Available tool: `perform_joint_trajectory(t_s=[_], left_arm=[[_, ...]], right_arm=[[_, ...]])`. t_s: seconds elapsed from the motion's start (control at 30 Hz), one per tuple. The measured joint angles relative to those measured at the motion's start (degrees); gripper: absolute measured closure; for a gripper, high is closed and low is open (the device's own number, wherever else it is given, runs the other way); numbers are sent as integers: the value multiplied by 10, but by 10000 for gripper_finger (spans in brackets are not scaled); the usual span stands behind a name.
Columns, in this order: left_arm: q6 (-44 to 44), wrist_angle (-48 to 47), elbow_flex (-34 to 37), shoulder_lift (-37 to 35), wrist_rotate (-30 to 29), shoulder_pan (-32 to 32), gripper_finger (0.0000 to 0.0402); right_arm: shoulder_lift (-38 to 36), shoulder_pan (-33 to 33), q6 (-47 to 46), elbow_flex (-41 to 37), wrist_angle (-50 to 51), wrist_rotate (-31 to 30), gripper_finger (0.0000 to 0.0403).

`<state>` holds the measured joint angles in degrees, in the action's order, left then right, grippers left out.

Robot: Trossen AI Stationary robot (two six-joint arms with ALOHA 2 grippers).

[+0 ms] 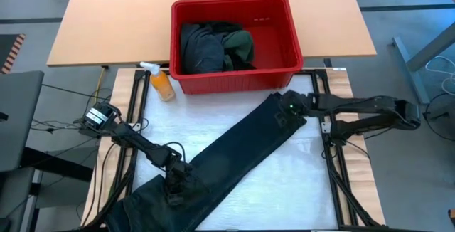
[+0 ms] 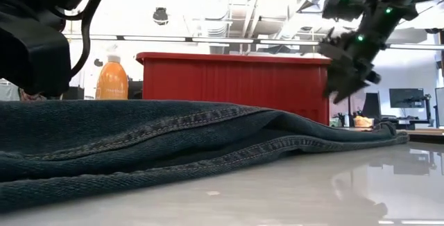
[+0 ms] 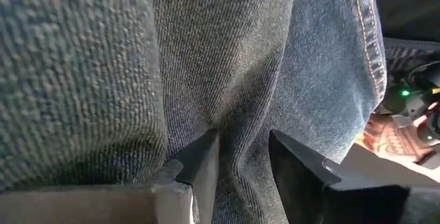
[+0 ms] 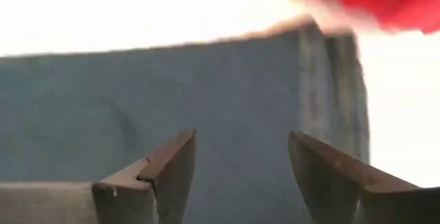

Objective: Fold Laundry from Bin
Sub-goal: Fold the blue pants

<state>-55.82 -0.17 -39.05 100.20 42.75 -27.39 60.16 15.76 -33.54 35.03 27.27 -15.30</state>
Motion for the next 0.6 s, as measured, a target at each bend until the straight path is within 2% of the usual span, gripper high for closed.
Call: perform_joint_trajectory(t_s=[0.1, 0.27, 0.37, 0.6], left_arm=[[4, -2, 0, 0, -1, 0, 278], [5, -3, 0, 0, -3, 1, 278], [5, -3, 0, 0, -1, 1, 278], [4, -3, 0, 0, 0, 0, 278]], right_arm=[[36, -15, -7, -3, -38, -1, 143], [92, -4, -10, -4, -14, -30, 143], [96, 38, -14, 3, 2, -39, 143], [96, 149, 56, 1, 41, -14, 143]])
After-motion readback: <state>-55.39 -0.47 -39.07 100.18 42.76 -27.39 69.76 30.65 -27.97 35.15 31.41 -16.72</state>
